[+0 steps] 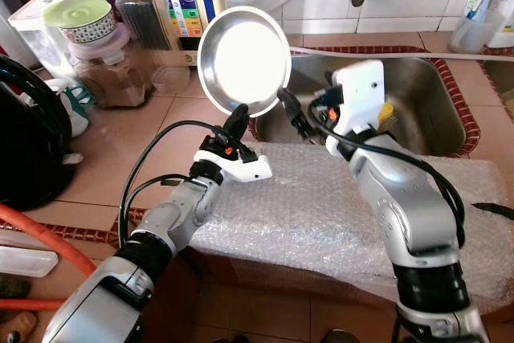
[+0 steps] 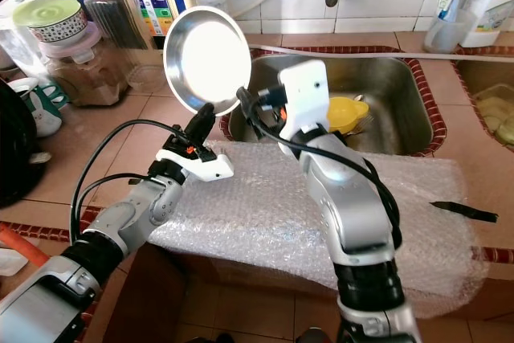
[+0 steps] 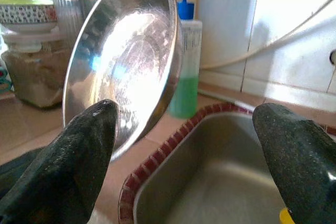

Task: Kitchen organization

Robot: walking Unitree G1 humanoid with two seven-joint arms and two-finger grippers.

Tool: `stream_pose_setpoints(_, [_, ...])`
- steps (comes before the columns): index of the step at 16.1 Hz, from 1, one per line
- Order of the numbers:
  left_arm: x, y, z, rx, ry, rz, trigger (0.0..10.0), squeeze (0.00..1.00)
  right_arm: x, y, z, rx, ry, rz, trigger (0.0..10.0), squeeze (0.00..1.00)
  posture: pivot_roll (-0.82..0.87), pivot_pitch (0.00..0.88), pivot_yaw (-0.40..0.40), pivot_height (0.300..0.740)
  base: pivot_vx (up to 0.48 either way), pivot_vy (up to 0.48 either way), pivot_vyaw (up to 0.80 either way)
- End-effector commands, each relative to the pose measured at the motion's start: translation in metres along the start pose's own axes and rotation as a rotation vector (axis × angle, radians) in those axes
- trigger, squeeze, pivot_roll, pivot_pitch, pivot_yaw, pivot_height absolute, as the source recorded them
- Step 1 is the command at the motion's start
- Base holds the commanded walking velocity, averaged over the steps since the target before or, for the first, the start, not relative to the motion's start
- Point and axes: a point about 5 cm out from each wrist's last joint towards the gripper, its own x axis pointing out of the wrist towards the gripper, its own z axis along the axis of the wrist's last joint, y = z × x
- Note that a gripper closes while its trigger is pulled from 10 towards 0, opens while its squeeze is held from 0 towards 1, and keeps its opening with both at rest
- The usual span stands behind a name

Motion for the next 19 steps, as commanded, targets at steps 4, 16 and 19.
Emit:
stream_pose_setpoints(4, [0.0,0.01,0.004,0.018,-0.039,0.05,10.0,0.0,0.022,0.0,0.012,-0.003,-0.049,-0.03,10.0,0.0,-0.33,0.119,0.149,0.74,0.0,0.0,0.0])
stream_pose_setpoints(16, [-0.005,0.001,0.012,0.011,-0.045,0.03,10.0,0.0,0.064,0.006,0.001,-0.001,-0.001,-0.026,0.0,0.0,-0.33,0.12,0.14,0.74,0.0,0.0,0.0])
stream_pose_setpoints(19, [-0.005,0.0,0.013,0.01,-0.044,0.028,10.0,0.0,0.066,0.014,-0.006,-0.005,0.024,0.014,0.0,0.0,-0.33,0.119,0.138,0.74,0.0,0.0,0.0])
